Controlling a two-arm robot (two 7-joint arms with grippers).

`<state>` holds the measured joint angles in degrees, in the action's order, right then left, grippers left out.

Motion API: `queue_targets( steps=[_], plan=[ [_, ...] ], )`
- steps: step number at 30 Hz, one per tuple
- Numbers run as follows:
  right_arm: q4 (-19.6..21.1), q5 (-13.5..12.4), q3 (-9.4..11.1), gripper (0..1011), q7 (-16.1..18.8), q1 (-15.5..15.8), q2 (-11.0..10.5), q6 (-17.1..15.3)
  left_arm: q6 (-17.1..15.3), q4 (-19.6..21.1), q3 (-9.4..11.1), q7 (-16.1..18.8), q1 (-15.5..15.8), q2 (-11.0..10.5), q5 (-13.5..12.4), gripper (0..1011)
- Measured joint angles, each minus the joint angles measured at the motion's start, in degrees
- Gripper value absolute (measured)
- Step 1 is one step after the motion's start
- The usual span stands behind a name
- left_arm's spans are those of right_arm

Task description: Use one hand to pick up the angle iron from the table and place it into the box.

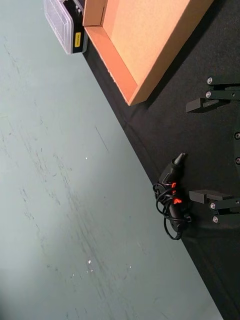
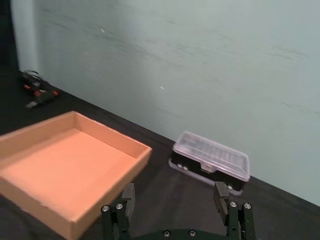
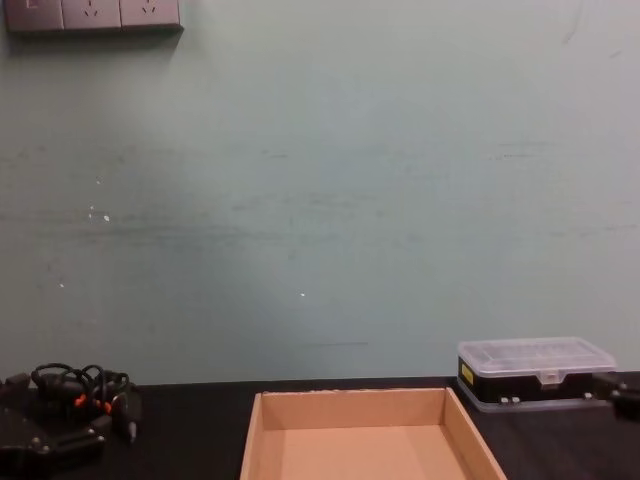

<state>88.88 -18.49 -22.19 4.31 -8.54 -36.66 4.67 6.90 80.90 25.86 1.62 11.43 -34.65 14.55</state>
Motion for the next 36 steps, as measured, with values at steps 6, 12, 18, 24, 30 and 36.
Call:
queue_targets(
  steps=[6,12,18,24,30,36],
  plan=[
    [7.4,-4.4,3.1,1004,4.9,2.7,-3.5,-3.8,0.0,0.0,0.0,0.0,0.0,0.0,0.0,1011],
    [13.4,-10.4,6.3,1004,9.8,5.3,-6.5,-9.2,0.0,0.0,0.0,0.0,0.0,0.0,0.0,1011],
    [18.0,-15.2,8.2,1004,13.4,7.6,-8.6,-15.5,0.0,0.0,0.0,0.0,0.0,0.0,0.0,1011],
    [20.2,-16.6,7.9,1004,16.0,9.7,-9.5,-19.6,0.0,0.0,0.0,0.0,0.0,0.0,0.0,1011],
    [19.7,-16.1,6.0,1004,16.5,10.3,-8.7,-21.3,0.0,0.0,0.0,0.0,0.0,0.0,0.0,1011],
    [18.2,-15.3,4.0,1004,16.7,8.8,-7.4,-23.6,0.0,0.0,0.0,0.0,0.0,0.0,0.0,1011]
  ],
)
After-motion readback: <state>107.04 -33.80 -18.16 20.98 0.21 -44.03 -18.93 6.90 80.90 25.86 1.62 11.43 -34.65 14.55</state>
